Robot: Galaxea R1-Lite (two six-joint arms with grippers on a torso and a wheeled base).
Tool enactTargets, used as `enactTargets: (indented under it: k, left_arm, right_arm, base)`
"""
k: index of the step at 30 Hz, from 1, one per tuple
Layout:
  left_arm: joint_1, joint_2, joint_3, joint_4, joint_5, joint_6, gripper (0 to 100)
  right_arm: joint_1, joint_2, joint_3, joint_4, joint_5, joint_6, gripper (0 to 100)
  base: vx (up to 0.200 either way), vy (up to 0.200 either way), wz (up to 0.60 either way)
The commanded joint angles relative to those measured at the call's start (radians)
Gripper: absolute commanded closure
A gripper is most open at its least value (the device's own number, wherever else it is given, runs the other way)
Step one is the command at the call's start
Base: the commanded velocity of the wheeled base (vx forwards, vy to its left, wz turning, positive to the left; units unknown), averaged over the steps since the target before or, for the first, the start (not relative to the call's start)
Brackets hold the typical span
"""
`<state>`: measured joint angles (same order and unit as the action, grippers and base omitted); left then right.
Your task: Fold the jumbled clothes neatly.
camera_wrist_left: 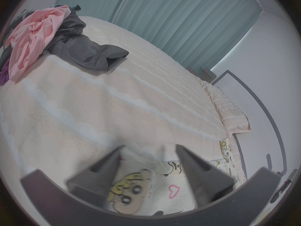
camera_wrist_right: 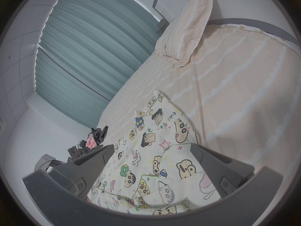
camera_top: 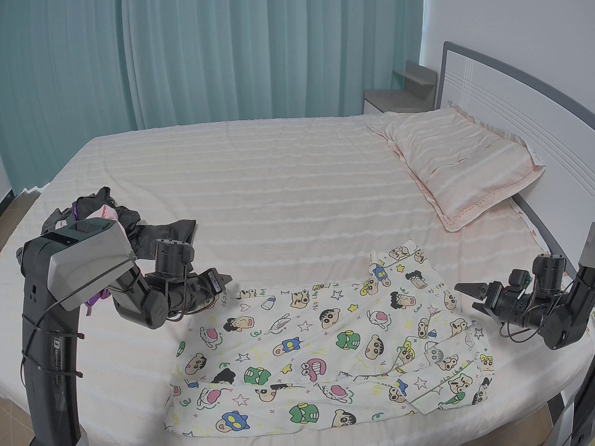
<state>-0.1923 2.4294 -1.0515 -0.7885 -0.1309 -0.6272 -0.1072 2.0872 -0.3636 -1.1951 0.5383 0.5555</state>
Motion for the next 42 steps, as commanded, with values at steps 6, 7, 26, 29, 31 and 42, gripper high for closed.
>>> enactTargets:
  k: [6, 7, 26, 29, 31, 42]
  left_arm:
    - [0.021, 0.002, -0.002, -0.005, 0.002, -0.002, 100]
    - [0.022, 0.002, -0.002, -0.006, 0.002, -0.002, 100]
    - [0.048, 0.036, -0.058, -0.120, 0.080, -0.126, 100]
    - [0.050, 0.039, -0.074, -0.120, 0.108, -0.137, 100]
    - [0.050, 0.039, -0.079, -0.118, 0.122, -0.154, 100]
    - [0.045, 0.019, -0.091, -0.063, 0.129, -0.146, 100]
  right_arm:
    - [0.017, 0.022, -0.054, 0.003, -0.021, -0.002, 0]
    - [0.024, 0.024, -0.061, 0.006, -0.024, -0.002, 0]
    - [0.090, 0.169, -0.500, 0.287, -0.074, -0.002, 0]
    - [0.095, 0.194, -0.548, 0.315, -0.083, -0.002, 0]
    - [0.098, 0.229, -0.595, 0.350, -0.092, -0.002, 0]
    - [0.143, 0.350, -0.805, 0.460, -0.175, -0.008, 0]
  base:
    - [0.000, 0.000, 0.00]
    - [0.000, 0.000, 0.00]
    - [0.000, 0.000, 0.00]
    - [0.000, 0.000, 0.00]
    - [0.000, 0.000, 0.00]
    - [0.000, 0.000, 0.00]
